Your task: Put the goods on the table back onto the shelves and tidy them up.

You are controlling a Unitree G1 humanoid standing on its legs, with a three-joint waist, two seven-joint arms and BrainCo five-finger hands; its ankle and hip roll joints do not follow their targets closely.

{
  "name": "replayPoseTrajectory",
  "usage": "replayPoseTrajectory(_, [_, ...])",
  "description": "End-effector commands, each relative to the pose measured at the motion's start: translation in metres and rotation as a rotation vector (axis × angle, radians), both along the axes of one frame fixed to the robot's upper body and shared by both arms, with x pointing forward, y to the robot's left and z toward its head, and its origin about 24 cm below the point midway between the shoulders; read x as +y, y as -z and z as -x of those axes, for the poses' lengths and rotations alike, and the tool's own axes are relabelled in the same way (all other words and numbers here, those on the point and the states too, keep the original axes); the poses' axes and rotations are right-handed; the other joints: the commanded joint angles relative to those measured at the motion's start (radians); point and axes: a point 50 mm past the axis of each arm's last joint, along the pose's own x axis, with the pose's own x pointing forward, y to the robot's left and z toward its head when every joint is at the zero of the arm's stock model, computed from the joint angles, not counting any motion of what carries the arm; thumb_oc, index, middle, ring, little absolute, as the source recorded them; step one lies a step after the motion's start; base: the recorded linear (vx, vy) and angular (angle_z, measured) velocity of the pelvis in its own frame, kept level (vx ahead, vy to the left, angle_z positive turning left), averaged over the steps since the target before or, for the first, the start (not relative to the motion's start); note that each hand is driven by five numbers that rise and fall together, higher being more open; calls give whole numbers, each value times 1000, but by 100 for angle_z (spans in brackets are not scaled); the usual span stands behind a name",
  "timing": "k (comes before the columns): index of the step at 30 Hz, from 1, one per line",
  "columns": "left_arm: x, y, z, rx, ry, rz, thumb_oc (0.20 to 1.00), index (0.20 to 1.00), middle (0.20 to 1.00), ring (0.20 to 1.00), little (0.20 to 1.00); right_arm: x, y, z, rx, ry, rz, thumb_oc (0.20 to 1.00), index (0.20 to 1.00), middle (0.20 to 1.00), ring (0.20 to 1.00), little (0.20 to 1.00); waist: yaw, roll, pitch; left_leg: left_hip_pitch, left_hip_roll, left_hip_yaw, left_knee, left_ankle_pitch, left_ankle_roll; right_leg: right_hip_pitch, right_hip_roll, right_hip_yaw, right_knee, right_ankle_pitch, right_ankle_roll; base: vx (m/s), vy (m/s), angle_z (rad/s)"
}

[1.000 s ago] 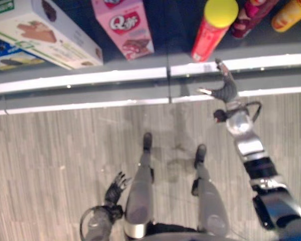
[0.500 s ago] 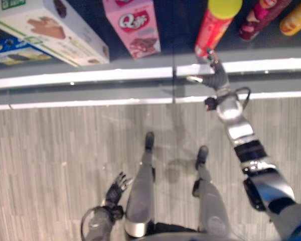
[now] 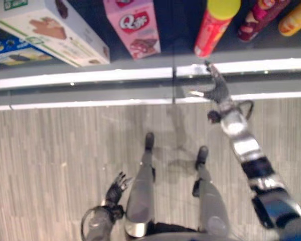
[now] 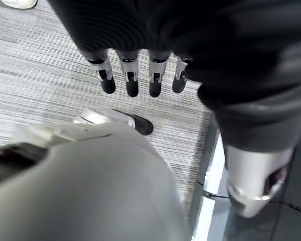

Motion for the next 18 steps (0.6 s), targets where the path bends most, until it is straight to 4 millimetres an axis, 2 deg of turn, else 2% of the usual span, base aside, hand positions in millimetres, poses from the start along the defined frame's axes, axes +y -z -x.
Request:
replayPoseTrajectory(1, [-7,11,19,74,59,-19,1000,1000,1000,1000,1000,15,-17,15,-82,-178,-31,1000,1000,1000,1000,1000,-33,-7,-25,135,44,-4,-69,-74,24,110,-59,35,89,4,-47,21,-49,-10])
replayPoseTrajectory(4, [2,10,14,80,57,-44,1000,1000,1000,1000,1000,16,3,33,10,-265,-107,1000,1000,1000,1000,1000,-60,-44,-25,240,40,14,-69,-89,30,201,-41,26,51,1,-58,0,-83,-11])
replayPoseTrajectory(5, [6,10,15,91,67,-63,1000,1000,1000,1000,1000,12,9,38,38,-272,-106,1000,1000,1000,1000,1000,-72,-54,-46,266,38,20,-69,-97,34,225,-35,26,40,-2,-62,89,-127,-24])
replayPoseTrajectory(6, [11,14,21,121,71,-75,1000,1000,1000,1000,1000,-2,27,47,106,-240,-199,1000,1000,1000,1000,1000,-106,-65,-116,298,38,36,-69,-116,40,247,-24,27,20,-9,-69,94,-131,-25])
replayPoseTrajectory(8, [12,13,23,126,99,-88,1000,1000,1000,1000,1000,-19,37,55,132,-191,-277,1000,1000,1000,1000,1000,-135,-62,-186,315,39,40,-69,-126,45,258,-14,26,7,-15,-70,55,-95,-23])
replayPoseTrajectory(9, [12,13,23,126,99,-88,1000,1000,1000,1000,1000,-19,37,55,132,-191,-277,1000,1000,1000,1000,1000,-135,-62,-186,315,39,40,-69,-126,45,259,-14,26,7,-15,-71,35,-46,-18])
replayPoseTrajectory(12, [9,13,23,131,113,-89,1000,1000,1000,1000,1000,-48,42,69,133,-108,-338,1000,1000,1000,1000,1000,-187,-53,-300,362,59,58,-69,-126,51,275,22,32,-20,-31,-70,15,-125,-17])
replayPoseTrajectory(13, [9,14,24,132,114,-88,1000,1000,1000,1000,1000,-48,42,69,134,-108,-338,1000,1000,1000,1000,1000,-186,-51,-300,365,60,59,-69,-131,50,278,23,32,-20,-35,-70,-23,-148,-23])
replayPoseTrajectory(14, [5,15,25,136,108,-78,1000,1000,1000,1000,1000,-56,39,72,112,-84,-348,1000,1000,1000,1000,1000,-202,-55,-346,370,64,53,-69,-132,59,273,43,49,-20,-46,-69,-30,-98,-27])
replayPoseTrajectory(17, [1,16,24,141,115,-71,1000,1000,1000,1000,1000,-60,35,69,96,-60,-353,1000,1000,1000,1000,1000,-216,-52,-380,407,73,59,-69,-123,62,273,60,61,-20,-47,-65,-37,-113,-22])
replayPoseTrajectory(18, [1,16,21,137,110,-72,1000,1000,1000,1000,1000,-63,27,65,78,-49,-286,1000,1000,1000,1000,1000,-218,-50,-399,451,55,24,-69,-83,57,265,74,87,-20,-33,-66,-37,-131,-26])
